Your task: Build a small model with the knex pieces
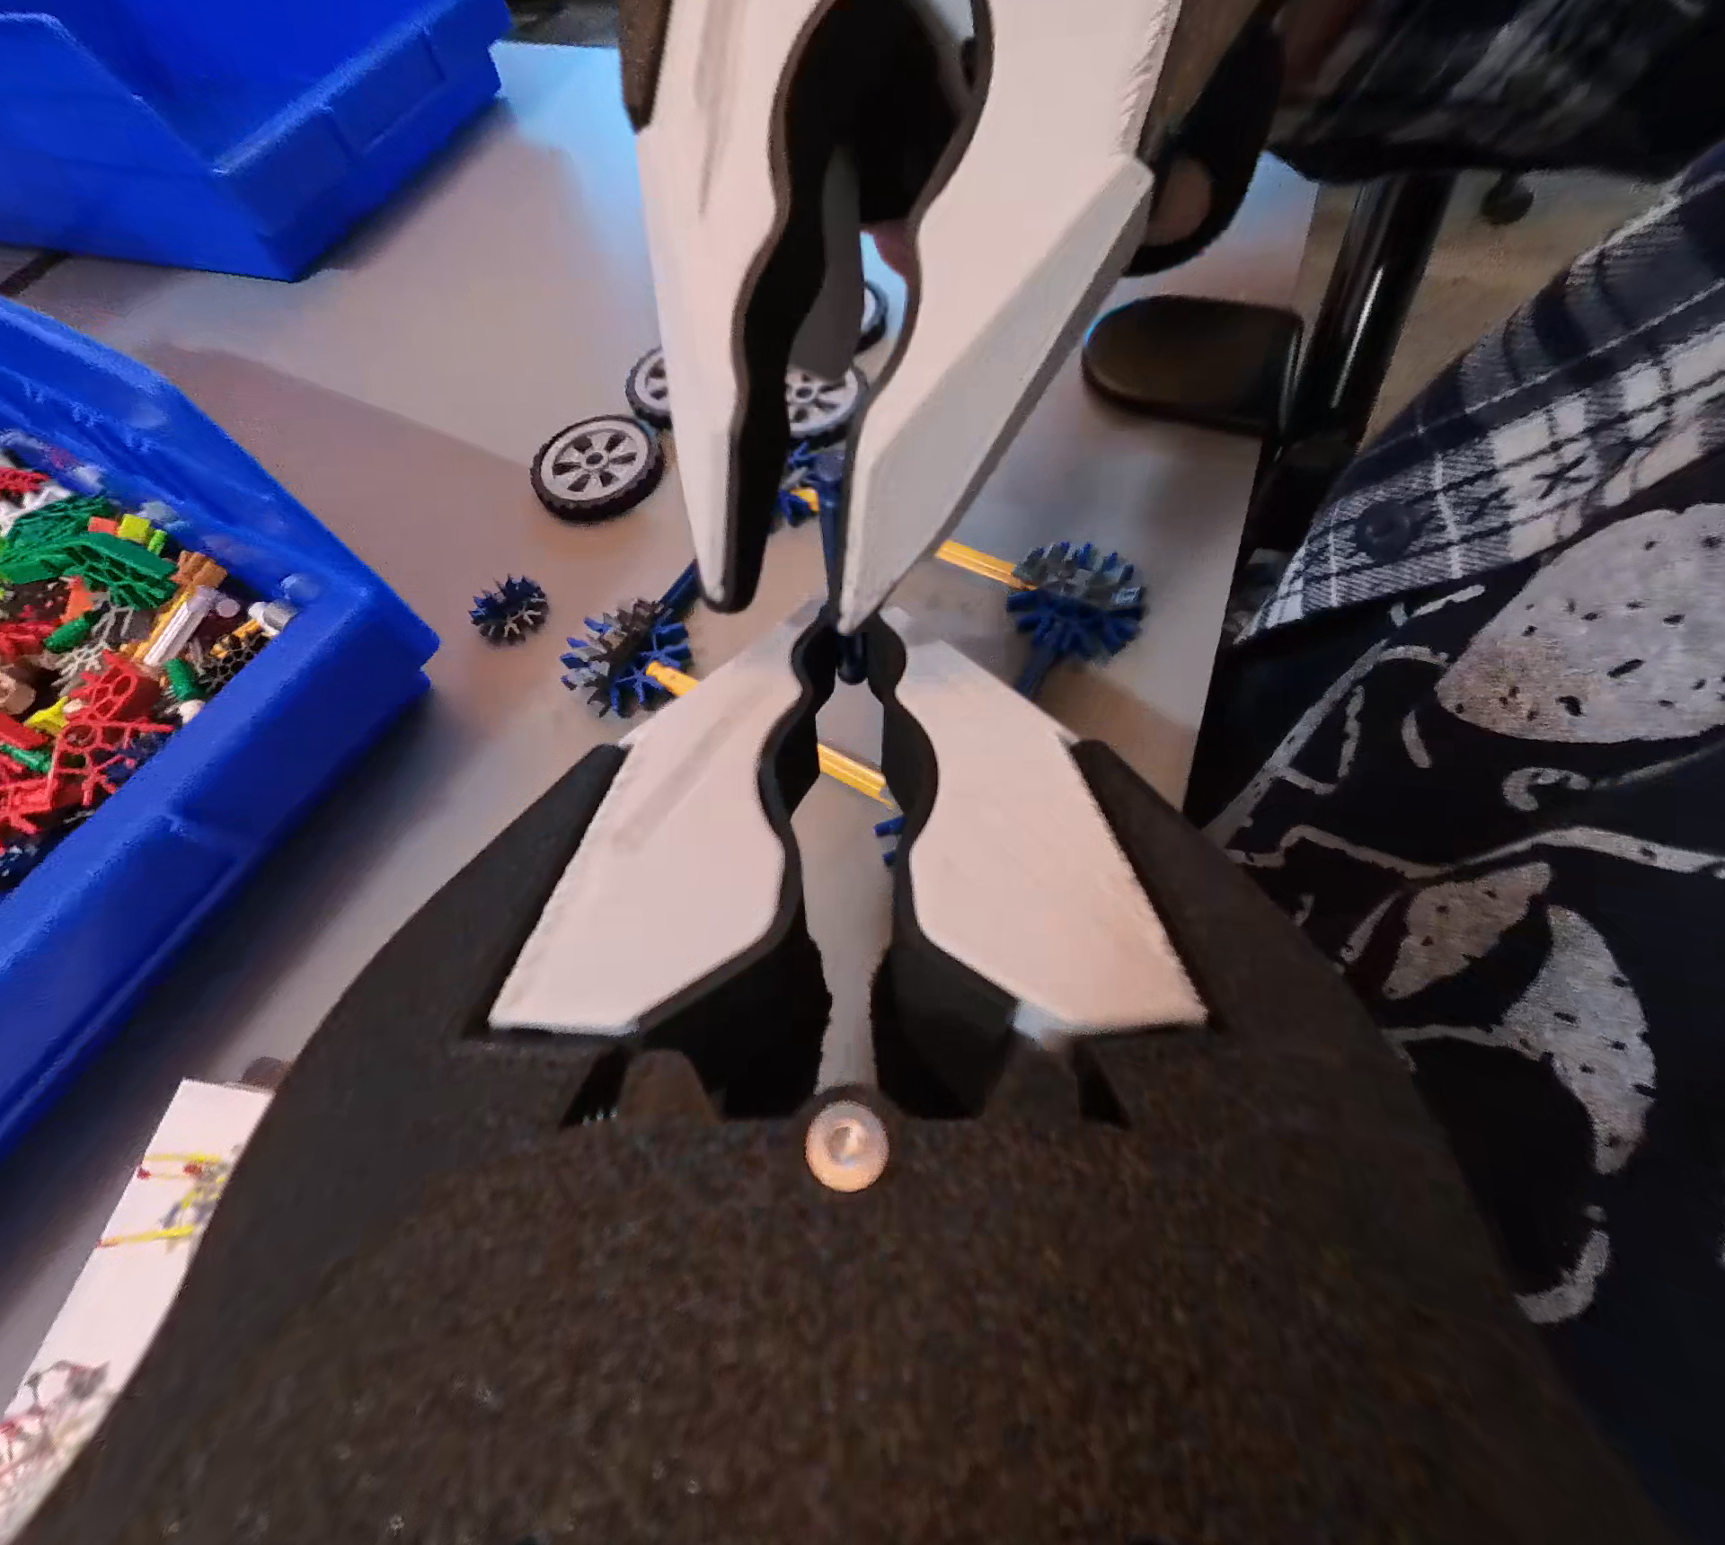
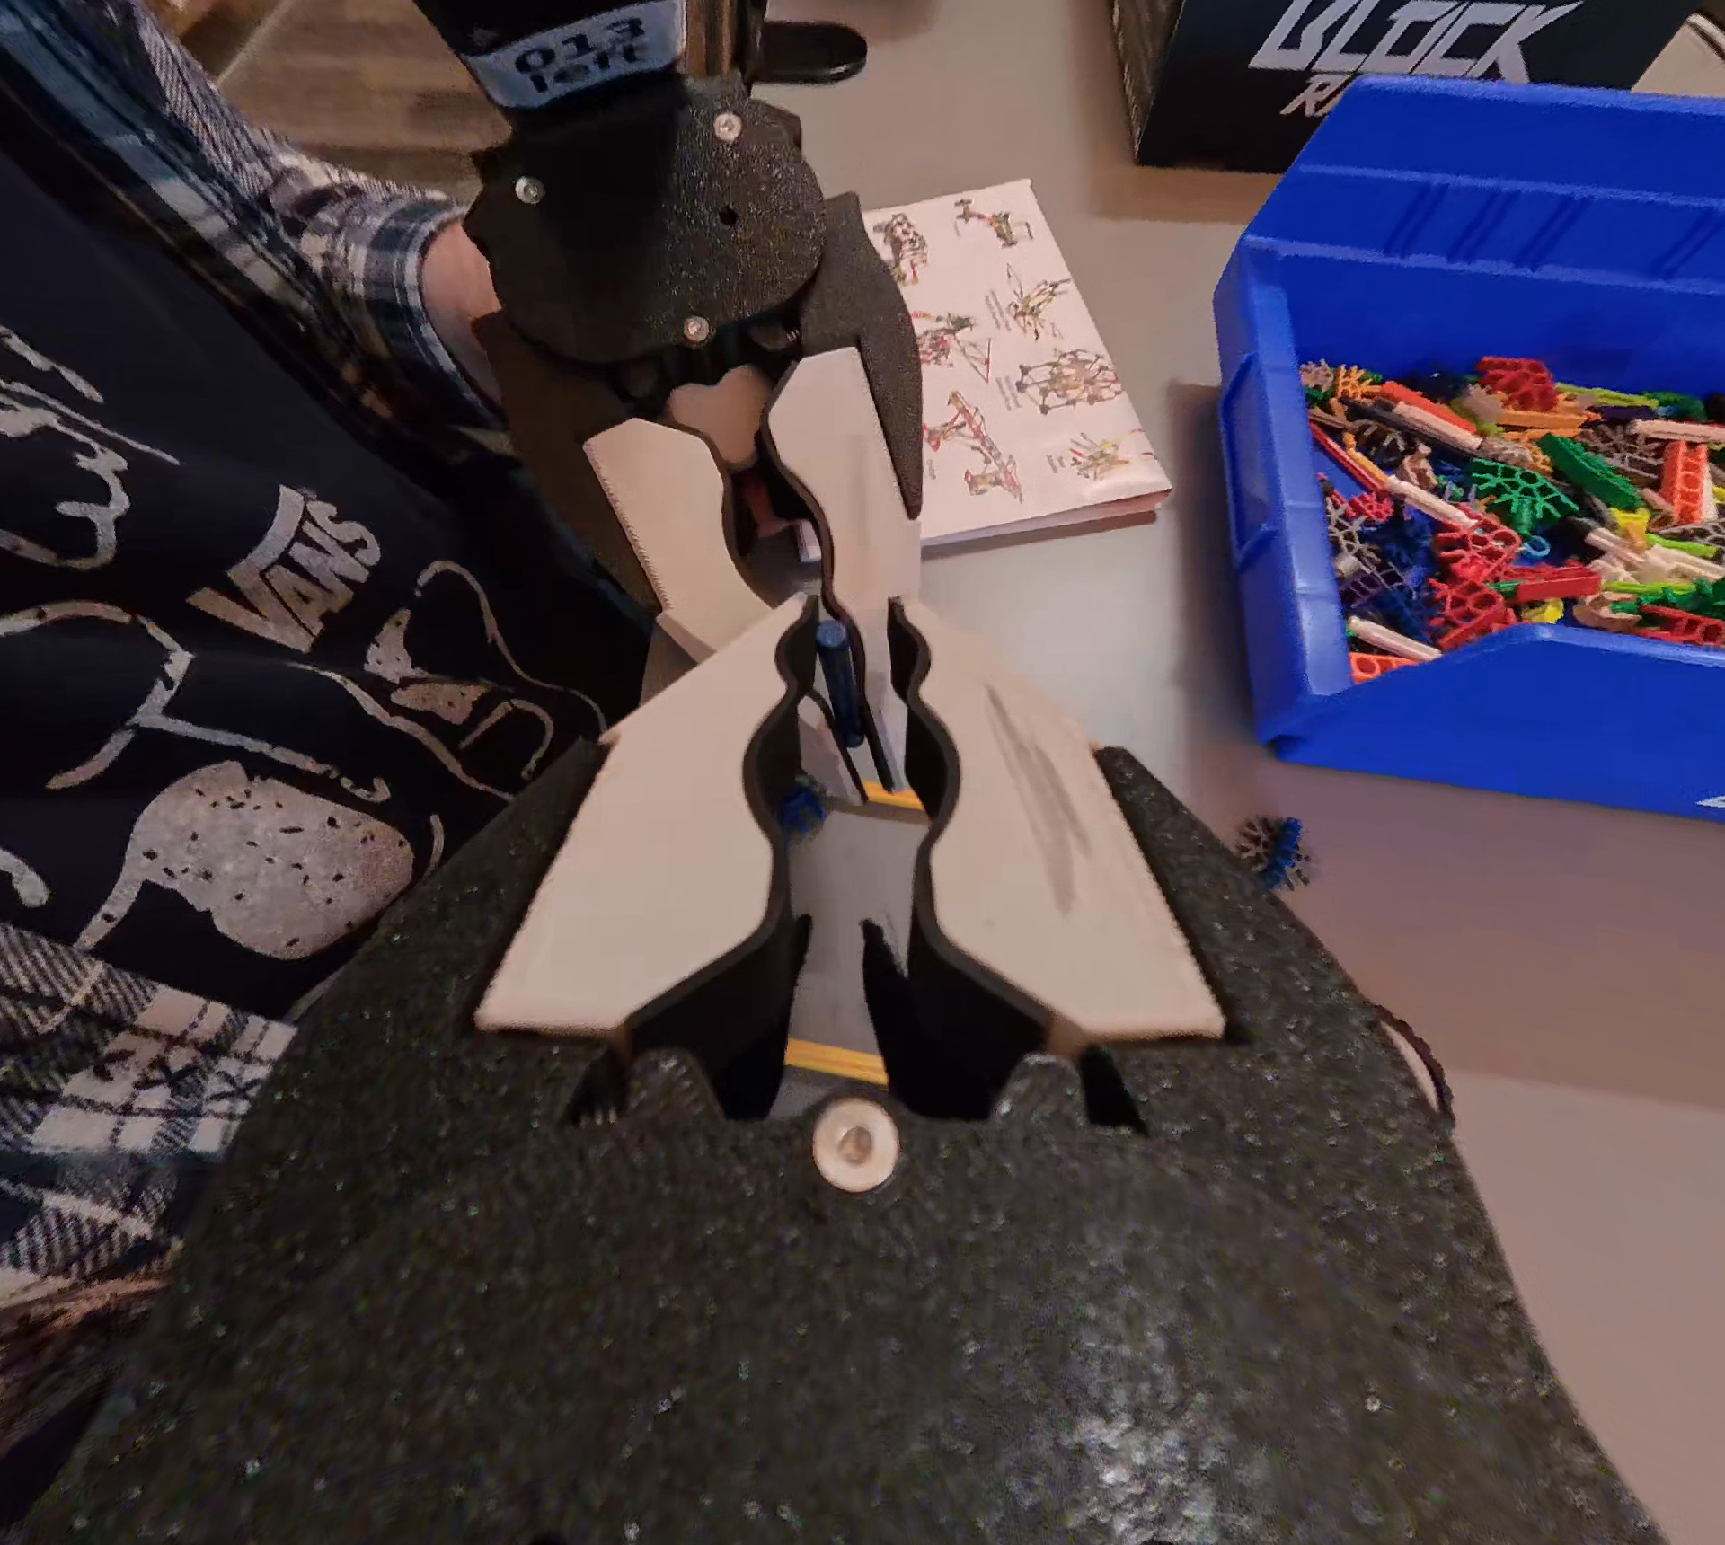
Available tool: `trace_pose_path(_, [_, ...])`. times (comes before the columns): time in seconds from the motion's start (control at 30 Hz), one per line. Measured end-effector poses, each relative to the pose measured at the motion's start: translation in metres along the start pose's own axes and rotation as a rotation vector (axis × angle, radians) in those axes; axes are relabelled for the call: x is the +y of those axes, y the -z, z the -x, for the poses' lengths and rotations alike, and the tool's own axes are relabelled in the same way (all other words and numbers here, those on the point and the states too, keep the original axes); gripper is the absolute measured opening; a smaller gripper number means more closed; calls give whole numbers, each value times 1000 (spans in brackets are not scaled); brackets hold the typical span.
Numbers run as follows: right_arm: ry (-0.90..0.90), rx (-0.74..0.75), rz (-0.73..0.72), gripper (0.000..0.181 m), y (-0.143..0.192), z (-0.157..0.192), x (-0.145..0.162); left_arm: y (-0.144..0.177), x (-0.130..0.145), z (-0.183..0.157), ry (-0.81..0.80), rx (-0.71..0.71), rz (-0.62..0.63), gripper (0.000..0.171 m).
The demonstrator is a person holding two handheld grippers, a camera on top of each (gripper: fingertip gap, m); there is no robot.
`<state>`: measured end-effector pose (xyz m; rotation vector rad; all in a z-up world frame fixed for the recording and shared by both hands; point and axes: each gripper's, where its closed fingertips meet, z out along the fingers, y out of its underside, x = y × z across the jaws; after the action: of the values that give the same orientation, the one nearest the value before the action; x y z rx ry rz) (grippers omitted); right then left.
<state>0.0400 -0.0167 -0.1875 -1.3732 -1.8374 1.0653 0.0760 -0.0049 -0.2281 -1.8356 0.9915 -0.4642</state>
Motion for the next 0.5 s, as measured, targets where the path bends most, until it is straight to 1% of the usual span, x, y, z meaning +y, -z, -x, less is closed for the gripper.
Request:
trace_pose_path(0.07, [20,-10,21,5,-2,3,4,-2,3,1,-14,-4,23,3])
trace_pose_path(0.3, [45,26,66,4,-1,-6,9,-2,6,8,-21,-15,38,3])
trace_pose_path(0.5, [1,56,35,4,2,-18,8,-4,4,20,-1,-46,20,4])
